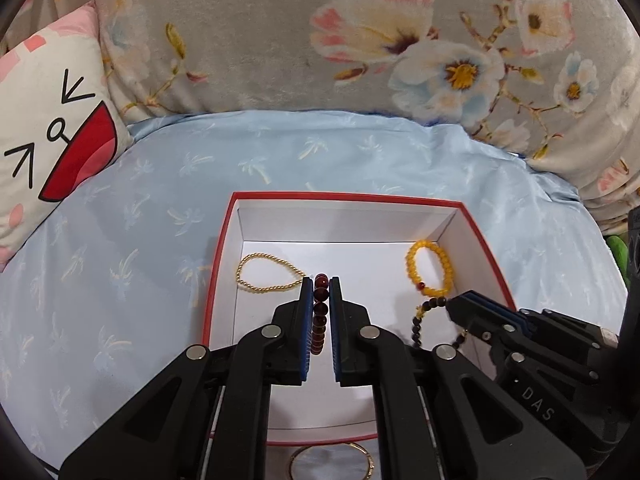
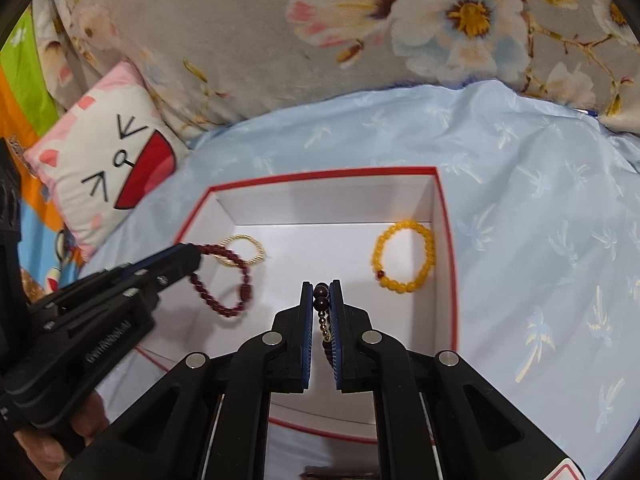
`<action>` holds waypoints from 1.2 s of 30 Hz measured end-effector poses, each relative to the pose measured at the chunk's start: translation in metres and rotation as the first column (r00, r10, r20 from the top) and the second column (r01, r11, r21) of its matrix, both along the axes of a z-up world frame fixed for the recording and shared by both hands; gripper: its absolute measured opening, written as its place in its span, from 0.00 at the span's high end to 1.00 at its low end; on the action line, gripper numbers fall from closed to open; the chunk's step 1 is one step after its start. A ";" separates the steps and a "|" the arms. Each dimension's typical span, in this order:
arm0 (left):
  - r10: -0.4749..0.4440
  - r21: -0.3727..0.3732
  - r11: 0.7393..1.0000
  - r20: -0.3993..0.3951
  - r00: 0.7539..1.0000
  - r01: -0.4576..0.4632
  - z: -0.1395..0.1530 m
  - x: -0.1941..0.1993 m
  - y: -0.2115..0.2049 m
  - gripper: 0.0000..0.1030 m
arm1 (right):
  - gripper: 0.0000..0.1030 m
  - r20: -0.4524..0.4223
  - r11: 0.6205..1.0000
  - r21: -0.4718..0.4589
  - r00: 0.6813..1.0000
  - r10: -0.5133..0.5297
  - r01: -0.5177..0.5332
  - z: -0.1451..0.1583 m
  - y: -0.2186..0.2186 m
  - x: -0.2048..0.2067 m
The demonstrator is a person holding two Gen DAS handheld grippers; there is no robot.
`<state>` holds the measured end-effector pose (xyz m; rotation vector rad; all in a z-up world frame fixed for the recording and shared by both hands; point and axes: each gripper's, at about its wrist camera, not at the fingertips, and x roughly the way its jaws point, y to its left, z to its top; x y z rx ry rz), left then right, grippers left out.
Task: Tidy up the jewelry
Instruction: 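Carry both bracelets into the red box and open both tools, then withdraw both open tools from the box back to the jewelry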
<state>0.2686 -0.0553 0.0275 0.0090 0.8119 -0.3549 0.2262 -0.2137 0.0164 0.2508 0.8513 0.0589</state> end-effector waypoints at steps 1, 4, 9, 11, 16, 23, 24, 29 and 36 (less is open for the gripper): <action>0.013 0.000 1.000 0.006 1.000 -0.013 -0.001 0.001 0.002 0.91 | 0.87 0.005 0.999 -0.031 1.000 -0.012 0.012 0.000 0.000 -0.001; 0.067 -0.003 0.998 0.020 0.998 -0.067 -0.001 0.005 0.011 0.53 | 0.72 0.030 0.995 -0.089 0.999 -0.042 0.045 0.005 -0.004 -0.004; 0.105 -0.010 0.994 0.052 0.993 -0.104 0.008 -0.002 0.026 0.48 | 0.64 0.078 0.993 -0.094 0.995 -0.063 0.070 0.018 -0.011 -0.026; 0.110 -0.010 0.994 0.056 0.992 -0.109 0.010 -0.009 0.032 0.48 | 0.64 0.080 0.994 -0.085 0.995 -0.056 0.063 0.020 -0.012 -0.036; 0.101 0.000 0.995 0.069 0.992 -0.101 0.014 -0.037 0.041 0.48 | 0.63 0.076 0.997 -0.065 0.996 -0.047 0.052 0.019 -0.009 -0.064; 0.078 0.015 0.997 0.054 0.995 -0.079 0.009 -0.078 0.044 0.48 | 0.63 0.062 0.998 -0.032 0.997 -0.050 0.052 0.016 -0.009 -0.099; 0.075 0.020 0.997 0.053 0.996 -0.076 0.008 -0.083 0.043 0.48 | 0.63 0.060 0.998 -0.033 0.997 -0.049 0.051 0.016 -0.008 -0.104; 0.057 0.016 0.998 0.018 0.998 -0.057 -0.002 -0.109 0.043 0.48 | 0.63 0.041 0.997 -0.051 0.998 -0.047 0.049 0.011 -0.006 -0.128; 0.034 0.023 0.999 -0.027 0.999 -0.033 -0.015 -0.137 0.042 0.48 | 0.63 0.017 0.997 -0.055 0.999 -0.051 0.052 0.006 -0.007 -0.159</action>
